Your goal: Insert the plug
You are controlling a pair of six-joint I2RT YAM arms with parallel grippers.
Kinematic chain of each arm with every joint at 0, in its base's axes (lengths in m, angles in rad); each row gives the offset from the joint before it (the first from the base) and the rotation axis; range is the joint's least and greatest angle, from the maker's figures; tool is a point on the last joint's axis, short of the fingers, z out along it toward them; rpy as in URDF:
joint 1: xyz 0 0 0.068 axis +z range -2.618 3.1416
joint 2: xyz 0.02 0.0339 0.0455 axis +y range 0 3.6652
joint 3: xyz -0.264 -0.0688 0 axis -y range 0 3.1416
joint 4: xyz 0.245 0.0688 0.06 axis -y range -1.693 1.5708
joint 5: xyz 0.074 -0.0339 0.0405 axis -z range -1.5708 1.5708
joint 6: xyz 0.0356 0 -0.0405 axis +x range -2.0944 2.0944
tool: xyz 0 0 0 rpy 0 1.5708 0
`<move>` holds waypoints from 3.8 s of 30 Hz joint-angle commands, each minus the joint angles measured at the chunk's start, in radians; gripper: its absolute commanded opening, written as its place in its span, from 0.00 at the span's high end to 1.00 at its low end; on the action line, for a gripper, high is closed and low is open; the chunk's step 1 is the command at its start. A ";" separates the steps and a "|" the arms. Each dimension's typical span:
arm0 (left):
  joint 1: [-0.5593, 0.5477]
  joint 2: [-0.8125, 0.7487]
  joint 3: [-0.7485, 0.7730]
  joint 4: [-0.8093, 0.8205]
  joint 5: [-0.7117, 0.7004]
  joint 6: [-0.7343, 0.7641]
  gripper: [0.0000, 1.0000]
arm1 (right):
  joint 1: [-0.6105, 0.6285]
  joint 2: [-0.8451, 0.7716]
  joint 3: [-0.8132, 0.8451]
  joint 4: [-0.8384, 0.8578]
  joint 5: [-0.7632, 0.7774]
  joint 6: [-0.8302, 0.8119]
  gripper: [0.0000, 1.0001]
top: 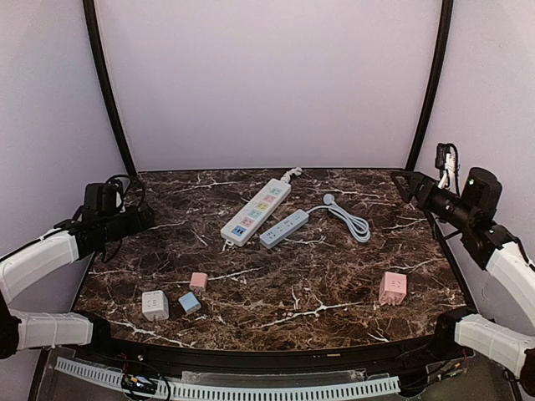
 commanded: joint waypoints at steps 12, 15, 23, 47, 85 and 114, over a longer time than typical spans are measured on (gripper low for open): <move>-0.078 0.032 0.046 -0.001 0.022 0.036 0.00 | 0.003 -0.051 0.032 -0.545 0.093 0.223 0.01; -0.099 0.043 0.048 0.008 0.022 0.036 0.00 | 0.018 -0.003 0.072 -0.656 0.143 0.229 0.01; -0.134 0.051 0.036 0.012 0.003 0.033 0.00 | 0.109 0.103 0.138 -0.899 0.291 0.283 0.01; -0.138 0.059 0.031 0.028 0.016 0.033 0.00 | 0.319 0.282 0.050 -1.005 0.424 0.404 0.01; -0.147 0.071 0.026 0.103 0.131 0.029 0.00 | 0.418 0.339 0.106 -0.666 0.326 0.290 0.48; -0.360 0.107 0.029 0.454 0.303 0.141 0.00 | 0.526 0.421 0.014 0.299 0.414 0.425 0.56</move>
